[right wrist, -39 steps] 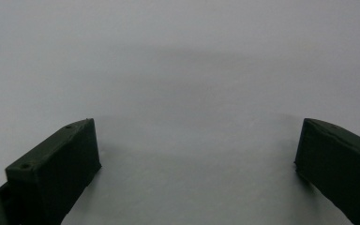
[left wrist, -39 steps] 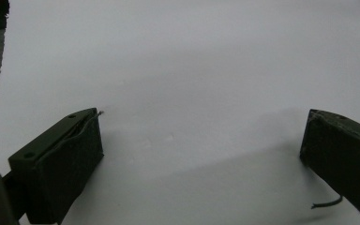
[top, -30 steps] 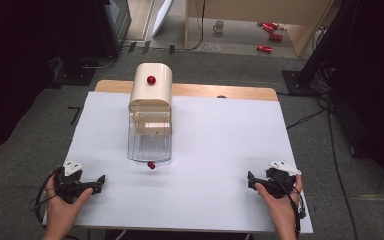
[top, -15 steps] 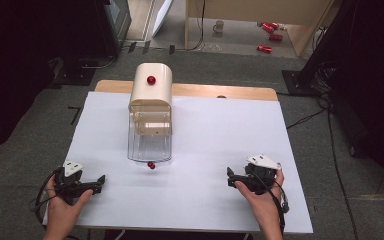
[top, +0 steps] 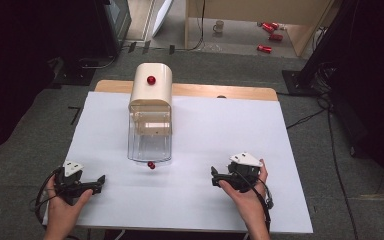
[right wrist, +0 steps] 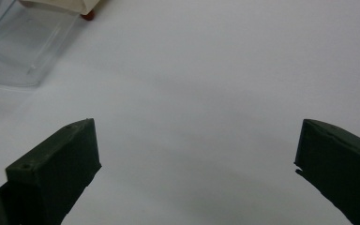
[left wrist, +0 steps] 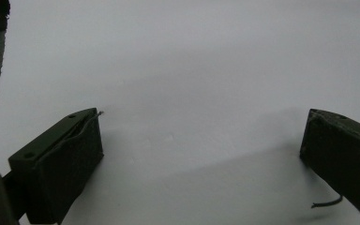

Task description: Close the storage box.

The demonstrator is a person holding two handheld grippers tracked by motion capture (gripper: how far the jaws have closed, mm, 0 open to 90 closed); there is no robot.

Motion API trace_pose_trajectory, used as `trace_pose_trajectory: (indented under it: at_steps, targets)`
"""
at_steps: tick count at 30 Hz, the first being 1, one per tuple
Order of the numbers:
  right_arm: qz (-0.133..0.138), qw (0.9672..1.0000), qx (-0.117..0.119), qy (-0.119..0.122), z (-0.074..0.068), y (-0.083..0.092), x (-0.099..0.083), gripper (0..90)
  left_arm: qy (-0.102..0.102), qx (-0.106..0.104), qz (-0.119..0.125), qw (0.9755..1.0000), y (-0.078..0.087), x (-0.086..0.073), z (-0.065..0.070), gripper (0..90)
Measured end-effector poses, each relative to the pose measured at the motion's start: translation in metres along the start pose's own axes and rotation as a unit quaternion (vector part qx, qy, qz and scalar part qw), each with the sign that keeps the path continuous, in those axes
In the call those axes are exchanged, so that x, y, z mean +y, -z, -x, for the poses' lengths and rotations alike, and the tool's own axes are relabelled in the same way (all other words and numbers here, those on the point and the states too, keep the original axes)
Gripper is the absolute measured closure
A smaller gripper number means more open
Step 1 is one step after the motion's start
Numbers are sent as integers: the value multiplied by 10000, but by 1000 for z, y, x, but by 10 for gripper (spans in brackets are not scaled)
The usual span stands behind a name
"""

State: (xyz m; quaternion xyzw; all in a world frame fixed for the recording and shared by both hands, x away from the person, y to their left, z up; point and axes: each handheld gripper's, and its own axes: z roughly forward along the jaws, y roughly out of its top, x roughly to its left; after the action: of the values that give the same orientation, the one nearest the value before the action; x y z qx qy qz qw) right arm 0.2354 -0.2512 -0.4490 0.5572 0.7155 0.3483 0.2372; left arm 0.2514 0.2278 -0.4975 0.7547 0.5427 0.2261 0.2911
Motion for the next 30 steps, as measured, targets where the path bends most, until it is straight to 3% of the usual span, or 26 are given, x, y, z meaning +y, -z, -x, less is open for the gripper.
trace_pose_trajectory:
  at_steps: [5, 25, 30]
  targets:
    - [4, 9999, 103, 122, -18, -5, 5, 0, 3, -2, -1, 10000, 0, 0, 0, 0]
    - [2, 9981, 511, 332, -63, -22, 12, 16, 2, -2, 0, 10000, 0, 0, 0, 0]
    - [134, 9973, 582, 417, -73, -23, 12, 128, 2, -1, 1, 10000, 0, 0, 0, 0]
